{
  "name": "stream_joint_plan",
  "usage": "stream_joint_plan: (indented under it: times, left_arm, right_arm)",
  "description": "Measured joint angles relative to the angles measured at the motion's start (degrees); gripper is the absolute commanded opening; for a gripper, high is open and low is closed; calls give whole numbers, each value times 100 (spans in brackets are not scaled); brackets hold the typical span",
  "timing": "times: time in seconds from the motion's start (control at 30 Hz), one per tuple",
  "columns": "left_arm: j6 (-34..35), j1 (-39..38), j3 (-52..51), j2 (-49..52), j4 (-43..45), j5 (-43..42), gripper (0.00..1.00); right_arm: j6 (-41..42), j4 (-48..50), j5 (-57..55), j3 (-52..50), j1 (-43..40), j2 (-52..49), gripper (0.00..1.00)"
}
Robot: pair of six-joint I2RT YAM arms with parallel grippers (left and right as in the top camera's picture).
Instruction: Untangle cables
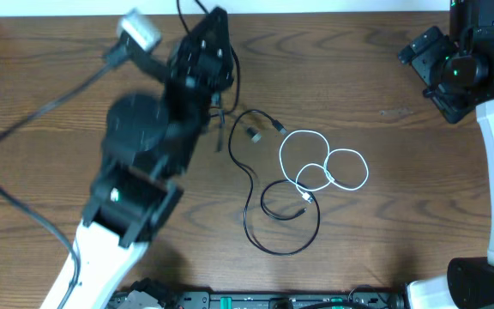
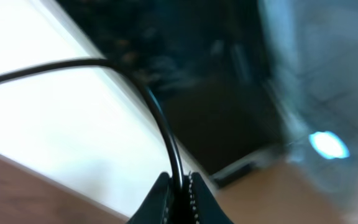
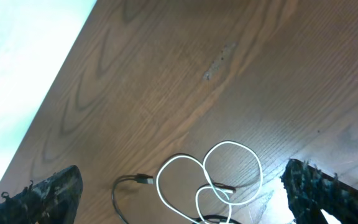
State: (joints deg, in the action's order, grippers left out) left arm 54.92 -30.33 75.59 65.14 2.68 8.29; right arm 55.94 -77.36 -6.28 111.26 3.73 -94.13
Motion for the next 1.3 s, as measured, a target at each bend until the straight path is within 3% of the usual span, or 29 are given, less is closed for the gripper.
stream_joint_plan:
  times: [0.1,0.2,0.37,0.53,0.9,1.07,1.1,1.13,1.17,1.27,1.3]
  left_arm:
    - [-785,413,1309,824,-1200,72,8]
    - [-1777,1034,3296,2050,-2627,105,7]
    - [-2363,1637,4878,3292,-3534,114,7]
    - [-2522,1738,4927,3958,-3565,81,7]
    - [-2481,1714,4929,5136,-2286,-1047,7]
    - [-2942,2079,4929,5637,-2135,-1032,8]
    - [-3036,2188,4929,5707,-2135,-955,17]
    - [-3230,2365,4929,5805,-2138,-848,55]
    - [-3405,2535,4929,5873,-2140,-745,71]
    - [-3845,3176,4929,6072,-2243,-369,67]
    - [-3930,3383,4929,6109,-2337,-223,74]
  right_arm:
    - [-2,-2,0,0,0,0,99]
    - [-2,7,0,0,0,0,99]
    - [-2,0,0,0,0,0,99]
    - [-2,2,0,0,0,0,99]
    - [-2,9,0,0,0,0,99]
    - [-2,4,0,0,0,0,99]
    - [-2,4,0,0,0,0,99]
    - [-2,2,0,0,0,0,99]
    - [-2,7,0,0,0,0,99]
    - [-2,7,0,0,0,0,99]
    - [0,2,0,0,0,0,99]
